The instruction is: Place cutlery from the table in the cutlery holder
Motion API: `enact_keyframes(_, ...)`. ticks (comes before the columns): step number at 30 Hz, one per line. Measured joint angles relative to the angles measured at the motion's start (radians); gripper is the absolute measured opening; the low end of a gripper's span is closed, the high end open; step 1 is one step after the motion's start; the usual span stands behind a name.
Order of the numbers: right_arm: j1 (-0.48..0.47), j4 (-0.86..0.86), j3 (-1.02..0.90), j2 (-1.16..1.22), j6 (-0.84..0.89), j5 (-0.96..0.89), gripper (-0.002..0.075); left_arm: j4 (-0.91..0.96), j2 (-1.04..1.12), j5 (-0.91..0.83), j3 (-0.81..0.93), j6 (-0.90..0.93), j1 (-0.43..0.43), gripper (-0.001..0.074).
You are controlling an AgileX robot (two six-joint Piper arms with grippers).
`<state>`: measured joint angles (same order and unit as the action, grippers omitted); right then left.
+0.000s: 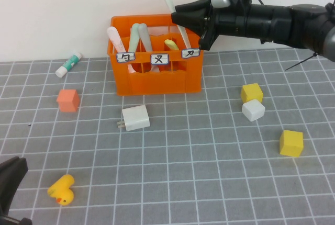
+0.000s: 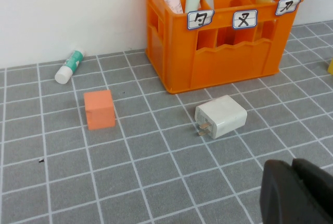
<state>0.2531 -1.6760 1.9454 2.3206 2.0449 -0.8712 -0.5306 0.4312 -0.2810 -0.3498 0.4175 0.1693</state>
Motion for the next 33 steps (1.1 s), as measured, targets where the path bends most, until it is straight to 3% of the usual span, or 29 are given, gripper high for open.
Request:
enact_keyframes(3, 0.002, 0.000, 0.000, 0.000, -0.007, -0.002, 0.0180, 0.000, 0.000, 0.000, 0.000, 0.000, 0.000, -0.0001)
enact_keyframes(10, 0.002, 0.000, 0.000, 0.000, -0.045, -0.002, 0.0545, 0.000, 0.000, 0.000, 0.000, 0.000, 0.000, -0.0001)
enact_keyframes(17, 0.002, 0.000, 0.043, 0.004, -0.062, -0.023, 0.0606, 0.000, 0.000, 0.000, 0.000, 0.000, 0.000, -0.0001)
enact_keyframes(19, -0.002, 0.000, 0.080, 0.004, -0.087, -0.062, 0.0581, 0.000, 0.000, 0.000, 0.000, 0.000, 0.000, -0.0001)
enact_keyframes(21, -0.009, 0.000, 0.120, -0.008, -0.149, -0.107, 0.0503, 0.000, 0.000, 0.000, 0.000, 0.000, 0.000, -0.0001)
enact_keyframes(24, -0.025, 0.008, 0.179, -0.050, -0.247, -0.148, 0.0280, -0.012, 0.000, 0.000, 0.000, 0.000, 0.000, -0.0001)
enact_keyframes(25, -0.035, 0.025, 0.203, -0.073, -0.271, -0.162, 0.0170, -0.016, 0.000, 0.000, 0.000, 0.000, 0.000, -0.0001)
enact_keyframes(27, -0.051, 0.096, 0.248, -0.123, -0.289, -0.167, 0.0082, -0.020, 0.000, 0.000, 0.000, 0.000, 0.000, -0.0001)
enact_keyframes(30, -0.066, 0.261, 0.291, -0.223, -0.325, -0.159, 0.0029, -0.021, 0.000, 0.002, 0.000, 0.003, 0.000, -0.0001)
enact_keyframes(33, -0.066, 0.562, 0.306, -0.325, -0.470, -0.142, 0.0013, -0.023, 0.000, 0.004, 0.000, 0.010, 0.000, -0.0001)
